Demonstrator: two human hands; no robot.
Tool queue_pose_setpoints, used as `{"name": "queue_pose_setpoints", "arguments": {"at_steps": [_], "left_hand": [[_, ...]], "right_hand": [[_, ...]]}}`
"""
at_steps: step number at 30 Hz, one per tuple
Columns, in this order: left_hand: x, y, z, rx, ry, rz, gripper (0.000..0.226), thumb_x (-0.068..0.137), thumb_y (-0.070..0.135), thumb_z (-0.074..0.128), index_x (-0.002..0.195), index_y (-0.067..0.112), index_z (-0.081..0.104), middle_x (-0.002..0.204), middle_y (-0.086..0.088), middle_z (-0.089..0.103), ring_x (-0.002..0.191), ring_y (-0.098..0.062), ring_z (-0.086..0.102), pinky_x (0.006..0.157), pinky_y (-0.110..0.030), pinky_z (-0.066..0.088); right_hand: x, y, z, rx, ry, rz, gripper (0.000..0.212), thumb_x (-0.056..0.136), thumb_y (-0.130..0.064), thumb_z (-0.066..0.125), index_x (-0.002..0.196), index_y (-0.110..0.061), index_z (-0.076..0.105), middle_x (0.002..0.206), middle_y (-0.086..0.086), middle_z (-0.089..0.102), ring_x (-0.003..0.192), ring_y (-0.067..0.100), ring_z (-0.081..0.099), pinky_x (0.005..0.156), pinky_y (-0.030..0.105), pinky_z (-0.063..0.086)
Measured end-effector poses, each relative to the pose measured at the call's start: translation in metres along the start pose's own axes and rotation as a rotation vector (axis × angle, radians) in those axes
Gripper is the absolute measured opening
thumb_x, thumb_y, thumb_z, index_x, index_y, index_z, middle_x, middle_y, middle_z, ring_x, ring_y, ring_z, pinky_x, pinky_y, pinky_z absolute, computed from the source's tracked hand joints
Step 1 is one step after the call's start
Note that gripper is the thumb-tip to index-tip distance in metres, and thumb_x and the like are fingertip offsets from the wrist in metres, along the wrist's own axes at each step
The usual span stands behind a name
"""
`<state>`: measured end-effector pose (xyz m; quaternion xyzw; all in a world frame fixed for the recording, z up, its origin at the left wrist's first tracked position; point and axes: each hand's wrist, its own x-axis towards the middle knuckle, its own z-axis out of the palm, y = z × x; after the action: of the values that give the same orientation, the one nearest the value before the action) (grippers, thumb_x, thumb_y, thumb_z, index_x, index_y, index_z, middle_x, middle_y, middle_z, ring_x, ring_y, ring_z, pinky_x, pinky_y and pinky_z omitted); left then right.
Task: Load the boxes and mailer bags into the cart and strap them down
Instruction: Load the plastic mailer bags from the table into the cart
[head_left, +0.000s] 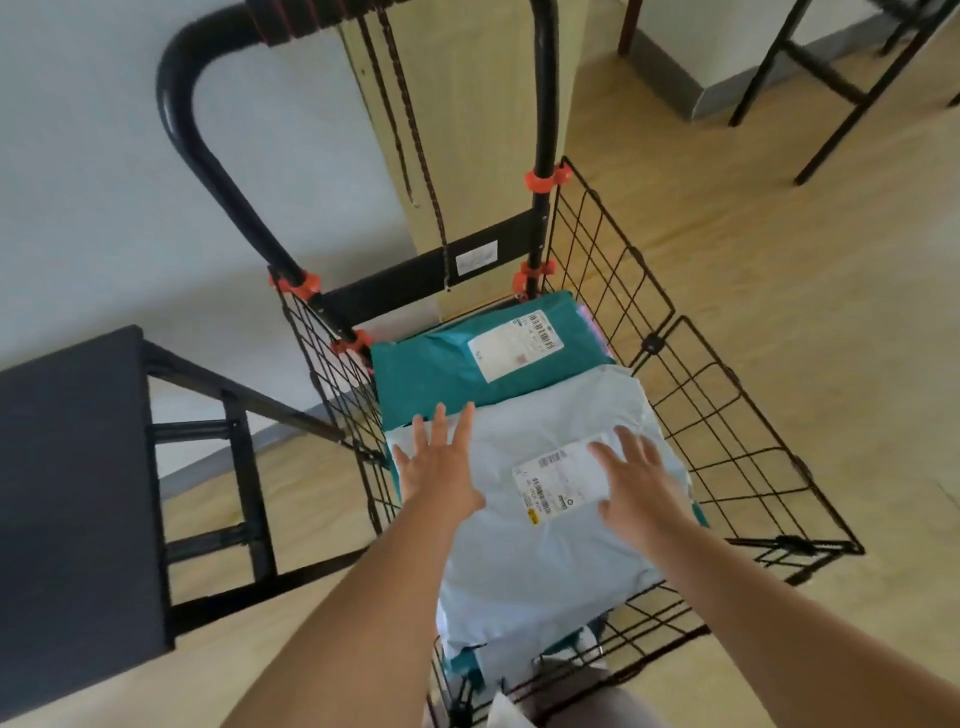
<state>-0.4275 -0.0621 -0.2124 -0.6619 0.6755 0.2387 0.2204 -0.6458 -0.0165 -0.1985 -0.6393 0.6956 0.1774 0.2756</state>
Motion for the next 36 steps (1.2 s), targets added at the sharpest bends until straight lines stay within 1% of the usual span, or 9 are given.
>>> {"name": "queue_pose_setpoints", "arguments": {"at_steps": [3, 5, 9, 14, 17, 23, 28, 32, 36], "left_hand": [[0.002, -0.006, 0.007, 0.043, -0.064, 0.058, 0.125, 0.072, 0.043, 0.080, 0.151, 0.035, -0.018, 0.163, -0.003, -0.009, 0.149, -0.030, -0.006, 0.116, -0.059, 0.011], [-0.001, -0.005, 0.013, 0.061, -0.076, 0.092, 0.127, 0.072, 0.041, 0.081, 0.150, 0.035, -0.019, 0.163, -0.004, -0.009, 0.149, -0.031, -0.006, 0.116, -0.058, 0.011], [-0.009, -0.007, 0.025, 0.134, -0.047, 0.135, 0.126, 0.075, 0.042, 0.080, 0.151, 0.034, -0.020, 0.161, -0.008, -0.016, 0.149, -0.034, -0.009, 0.116, -0.059, 0.010], [-0.008, 0.001, 0.025, 0.168, 0.040, 0.238, 0.119, 0.079, 0.029, 0.077, 0.153, 0.024, -0.016, 0.158, -0.010, -0.027, 0.147, -0.034, -0.016, 0.118, -0.056, 0.006], [-0.007, 0.010, 0.030, 0.124, 0.033, 0.301, 0.117, 0.079, 0.039, 0.075, 0.154, 0.022, -0.013, 0.158, -0.005, -0.028, 0.147, -0.029, -0.019, 0.117, -0.058, 0.004], [0.006, 0.022, 0.038, 0.076, -0.029, 0.193, 0.112, 0.084, 0.043, 0.070, 0.153, 0.017, -0.014, 0.159, -0.006, -0.026, 0.148, -0.030, -0.017, 0.115, -0.060, 0.013], [0.017, 0.031, 0.052, 0.054, -0.047, 0.142, 0.102, 0.089, 0.051, 0.058, 0.153, 0.017, -0.014, 0.160, -0.008, -0.023, 0.148, -0.033, -0.015, 0.114, -0.063, 0.017], [0.018, 0.039, 0.052, 0.082, -0.075, 0.108, 0.100, 0.091, 0.051, 0.056, 0.153, 0.016, -0.014, 0.160, -0.011, -0.021, 0.148, -0.035, -0.012, 0.115, -0.061, 0.015], [0.014, 0.045, 0.033, 0.067, -0.104, 0.084, 0.108, 0.080, 0.044, 0.072, 0.154, 0.018, -0.003, 0.160, -0.014, -0.018, 0.147, -0.036, -0.013, 0.116, -0.061, 0.006]], "right_hand": [[0.005, 0.000, 0.002, -0.080, -0.061, -0.011, 0.084, 0.092, -0.023, 0.061, 0.155, -0.037, 0.008, 0.163, 0.001, -0.014, 0.151, 0.030, -0.007, 0.114, 0.053, 0.033], [0.008, 0.000, 0.002, -0.107, -0.115, -0.026, 0.088, 0.091, -0.020, 0.062, 0.154, -0.041, 0.005, 0.163, -0.001, -0.016, 0.151, 0.031, -0.007, 0.115, 0.053, 0.032], [0.007, -0.011, 0.003, -0.103, -0.202, -0.024, 0.088, 0.088, -0.021, 0.066, 0.154, -0.041, 0.011, 0.163, 0.000, -0.007, 0.149, 0.036, 0.009, 0.109, 0.045, 0.042], [0.011, -0.026, 0.002, -0.134, -0.193, -0.022, 0.087, 0.088, -0.017, 0.065, 0.154, -0.039, 0.013, 0.163, 0.007, -0.005, 0.140, 0.034, 0.030, 0.101, 0.040, 0.049], [0.018, -0.028, 0.002, -0.199, -0.166, -0.046, 0.086, 0.089, -0.021, 0.066, 0.154, -0.037, 0.013, 0.162, 0.010, 0.002, 0.134, 0.033, 0.037, 0.098, 0.040, 0.050], [0.044, -0.016, -0.003, -0.258, -0.167, -0.163, 0.079, 0.085, -0.022, 0.071, 0.147, -0.037, 0.024, 0.143, 0.008, 0.032, 0.120, 0.031, 0.051, 0.092, 0.040, 0.051], [0.062, -0.009, 0.001, -0.252, -0.200, -0.221, 0.075, 0.083, -0.022, 0.072, 0.142, -0.040, 0.029, 0.132, 0.007, 0.035, 0.109, 0.030, 0.056, 0.080, 0.036, 0.053], [0.069, -0.005, -0.001, -0.279, -0.229, -0.264, 0.073, 0.084, -0.023, 0.070, 0.143, -0.039, 0.030, 0.128, 0.006, 0.035, 0.107, 0.027, 0.056, 0.080, 0.035, 0.051], [0.071, -0.010, -0.020, -0.298, -0.255, -0.288, 0.054, 0.090, -0.025, 0.061, 0.139, -0.035, 0.040, 0.121, 0.003, 0.042, 0.104, 0.024, 0.059, 0.080, 0.035, 0.052]]}}
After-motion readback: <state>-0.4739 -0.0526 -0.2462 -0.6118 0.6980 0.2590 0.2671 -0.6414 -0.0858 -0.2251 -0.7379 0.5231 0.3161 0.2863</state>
